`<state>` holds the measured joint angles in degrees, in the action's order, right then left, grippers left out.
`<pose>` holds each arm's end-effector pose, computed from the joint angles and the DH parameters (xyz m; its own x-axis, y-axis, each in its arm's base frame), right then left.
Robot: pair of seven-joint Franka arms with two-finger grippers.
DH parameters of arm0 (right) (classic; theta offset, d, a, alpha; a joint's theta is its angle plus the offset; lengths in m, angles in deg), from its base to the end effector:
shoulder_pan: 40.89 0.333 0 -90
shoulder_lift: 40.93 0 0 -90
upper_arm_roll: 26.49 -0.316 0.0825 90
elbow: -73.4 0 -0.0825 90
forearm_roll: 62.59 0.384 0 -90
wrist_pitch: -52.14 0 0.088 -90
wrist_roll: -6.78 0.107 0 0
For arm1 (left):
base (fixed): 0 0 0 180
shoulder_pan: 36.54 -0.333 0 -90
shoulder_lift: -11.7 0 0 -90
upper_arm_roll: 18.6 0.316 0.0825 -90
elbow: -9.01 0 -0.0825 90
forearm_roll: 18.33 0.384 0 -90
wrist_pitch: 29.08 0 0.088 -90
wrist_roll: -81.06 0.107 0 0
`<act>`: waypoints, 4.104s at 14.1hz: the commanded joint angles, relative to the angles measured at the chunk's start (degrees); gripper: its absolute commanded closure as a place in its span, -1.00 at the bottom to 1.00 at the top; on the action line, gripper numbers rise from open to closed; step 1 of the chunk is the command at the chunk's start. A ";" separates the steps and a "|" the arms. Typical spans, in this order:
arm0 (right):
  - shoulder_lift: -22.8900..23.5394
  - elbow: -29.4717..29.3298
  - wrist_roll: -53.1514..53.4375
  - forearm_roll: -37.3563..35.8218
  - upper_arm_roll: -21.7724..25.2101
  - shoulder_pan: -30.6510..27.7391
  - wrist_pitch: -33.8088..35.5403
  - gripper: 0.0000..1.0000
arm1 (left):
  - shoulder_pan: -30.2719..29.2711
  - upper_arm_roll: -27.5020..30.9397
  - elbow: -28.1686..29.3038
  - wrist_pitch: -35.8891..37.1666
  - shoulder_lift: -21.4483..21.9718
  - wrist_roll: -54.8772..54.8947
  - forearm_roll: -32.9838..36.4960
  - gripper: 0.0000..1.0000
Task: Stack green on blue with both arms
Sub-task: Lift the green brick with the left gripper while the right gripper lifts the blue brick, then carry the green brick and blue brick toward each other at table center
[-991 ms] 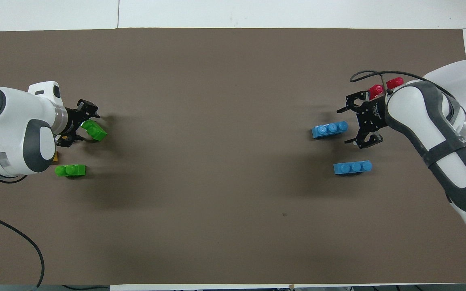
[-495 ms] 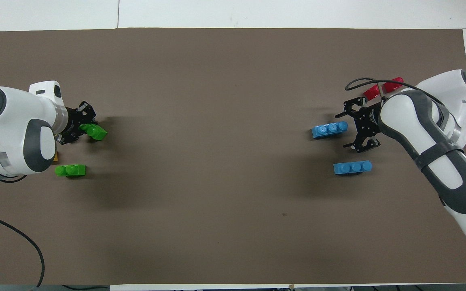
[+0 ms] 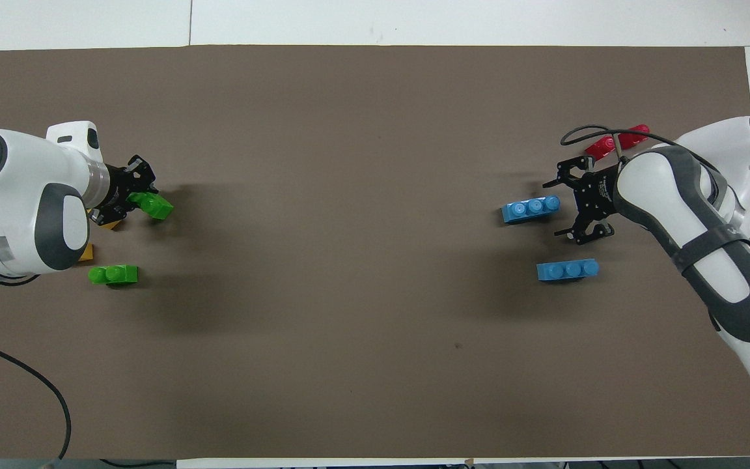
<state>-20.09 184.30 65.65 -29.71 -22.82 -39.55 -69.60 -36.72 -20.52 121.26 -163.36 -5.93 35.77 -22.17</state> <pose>0.6043 0.0012 0.2894 0.1390 -0.8826 -0.4491 -0.9881 -0.1539 -0.0033 0.6176 -0.0189 0.3265 0.6913 0.7225 0.0092 0.7185 -0.6887 0.0967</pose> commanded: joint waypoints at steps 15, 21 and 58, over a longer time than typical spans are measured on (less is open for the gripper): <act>0.17 0.11 -1.30 2.10 -0.25 0.24 -3.14 1.00 | 14.85 0.52 -13.73 29.07 13.24 -44.45 -0.12 1.00; -0.80 -4.20 13.15 4.38 -0.34 6.29 -0.50 1.00 | 13.98 0.69 -10.92 26.35 14.03 -44.63 -0.12 1.00; -0.71 7.49 31.74 8.87 -0.51 34.69 -27.49 1.00 | 35.59 0.87 2.53 5.79 7.27 -83.20 6.38 1.00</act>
<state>-20.63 189.81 99.86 -22.29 -23.45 -5.05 -95.25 -3.16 -20.52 123.08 -155.18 2.66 -44.18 -18.01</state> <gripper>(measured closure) 0.656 0.656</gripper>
